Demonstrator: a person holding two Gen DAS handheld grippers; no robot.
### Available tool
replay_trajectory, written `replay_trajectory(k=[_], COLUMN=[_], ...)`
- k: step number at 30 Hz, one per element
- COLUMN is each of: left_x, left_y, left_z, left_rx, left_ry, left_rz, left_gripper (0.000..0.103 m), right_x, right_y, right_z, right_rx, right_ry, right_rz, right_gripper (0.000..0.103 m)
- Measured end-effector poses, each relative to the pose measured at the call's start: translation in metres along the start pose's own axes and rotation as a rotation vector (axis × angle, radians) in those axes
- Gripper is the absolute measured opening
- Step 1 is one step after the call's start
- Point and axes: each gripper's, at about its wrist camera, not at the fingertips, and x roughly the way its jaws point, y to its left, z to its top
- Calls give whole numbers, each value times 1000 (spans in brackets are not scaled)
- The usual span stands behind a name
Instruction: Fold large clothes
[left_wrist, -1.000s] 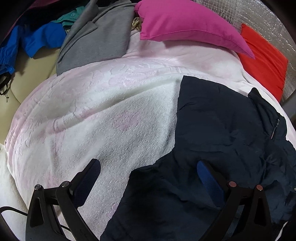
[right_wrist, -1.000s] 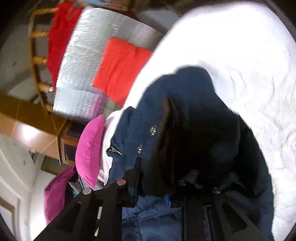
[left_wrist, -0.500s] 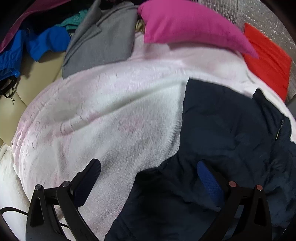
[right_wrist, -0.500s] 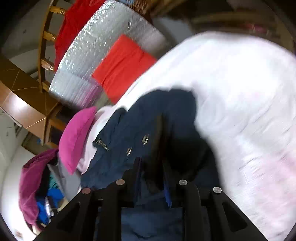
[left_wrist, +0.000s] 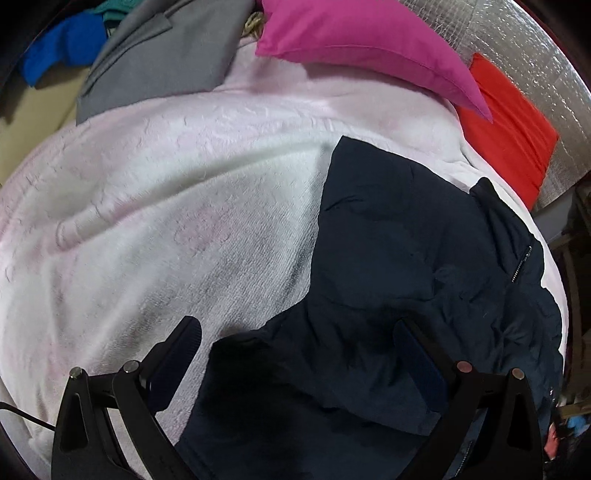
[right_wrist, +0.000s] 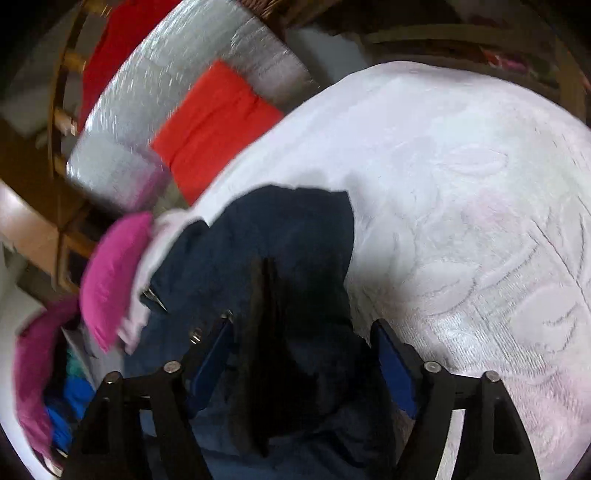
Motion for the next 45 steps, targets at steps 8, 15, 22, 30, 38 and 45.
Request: replay_trajectory(k=[8, 15, 22, 30, 38, 45], left_x=[11, 14, -33, -44, -18, -5], left_y=[-12, -10, -21, -34, -15, -21], left_z=[-1, -3, -11, -45, -46, -44], left_rx=[64, 68, 128, 225, 38, 0], left_ry=[0, 14, -136, -72, 119, 116], left_rz=[53, 89, 152, -36, -244, -237], left_gripper=[93, 94, 93, 93, 93, 93], right_x=[-6, -5, -63, -66, 2, 25], right_y=[29, 4, 14, 46, 72, 52], right_z=[-6, -6, -20, -64, -93, -87], right_rx=[-164, -81, -40, 21, 164, 305], right_ry=[-66, -20, -117, 15, 175, 137], right_rz=[-113, -119, -29, 286, 325, 276], right_gripper=[31, 30, 60, 65, 65, 65])
